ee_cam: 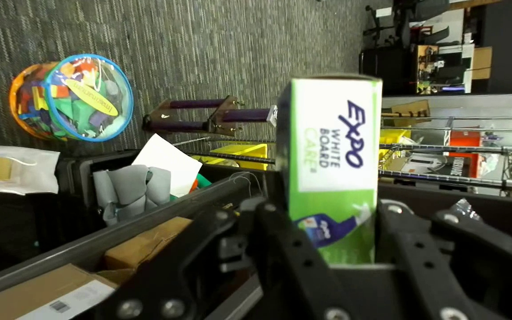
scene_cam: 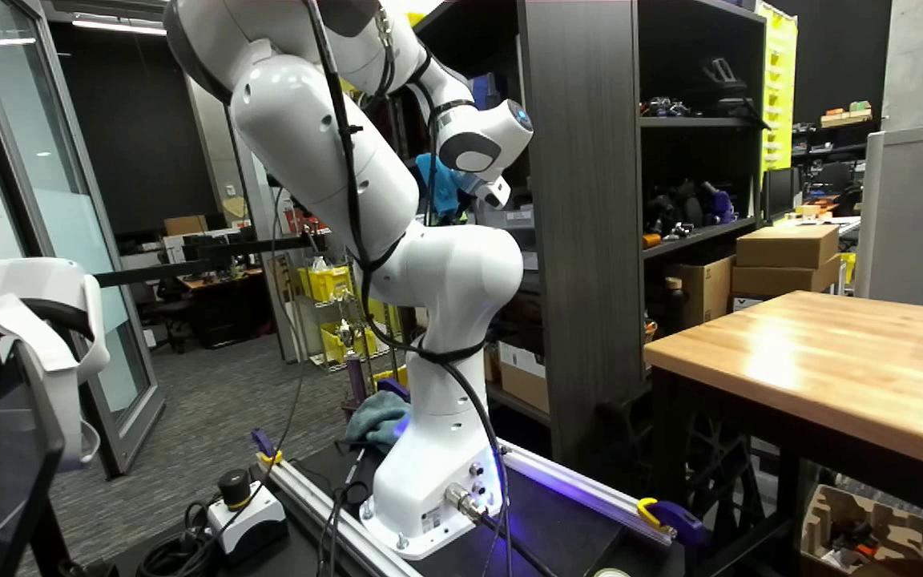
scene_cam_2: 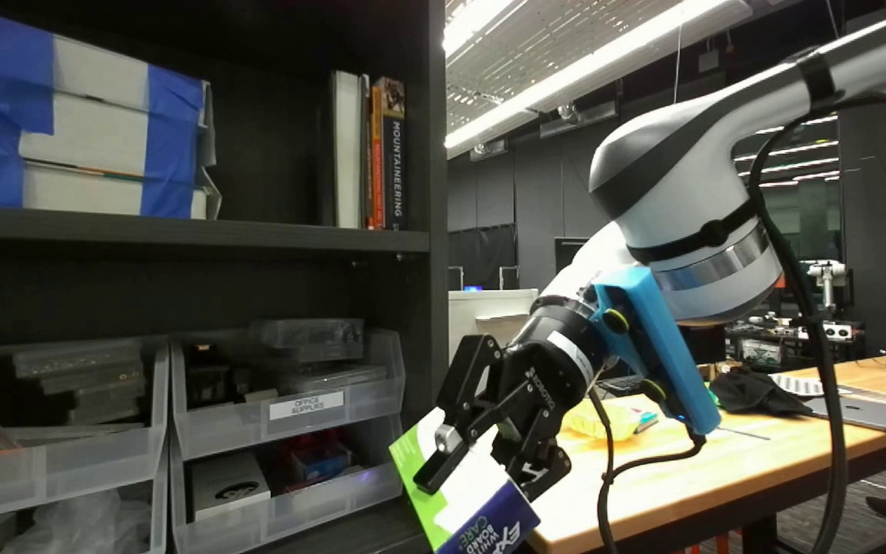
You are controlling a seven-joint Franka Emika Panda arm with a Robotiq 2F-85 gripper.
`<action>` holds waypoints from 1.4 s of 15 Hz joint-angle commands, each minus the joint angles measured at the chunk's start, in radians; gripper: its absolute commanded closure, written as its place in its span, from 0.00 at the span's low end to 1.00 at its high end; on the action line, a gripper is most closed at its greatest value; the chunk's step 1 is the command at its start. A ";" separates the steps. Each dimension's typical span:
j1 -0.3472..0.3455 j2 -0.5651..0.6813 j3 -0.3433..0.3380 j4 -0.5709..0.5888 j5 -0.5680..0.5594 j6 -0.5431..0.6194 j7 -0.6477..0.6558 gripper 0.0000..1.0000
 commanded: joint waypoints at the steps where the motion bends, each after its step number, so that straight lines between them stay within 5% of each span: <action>1: -0.007 -0.075 -0.010 -0.016 0.007 -0.005 -0.051 0.87; 10: -0.048 -0.130 -0.052 0.004 0.064 0.031 -0.213 0.87; 21: -0.026 -0.182 0.106 -0.011 0.403 0.161 -0.300 0.87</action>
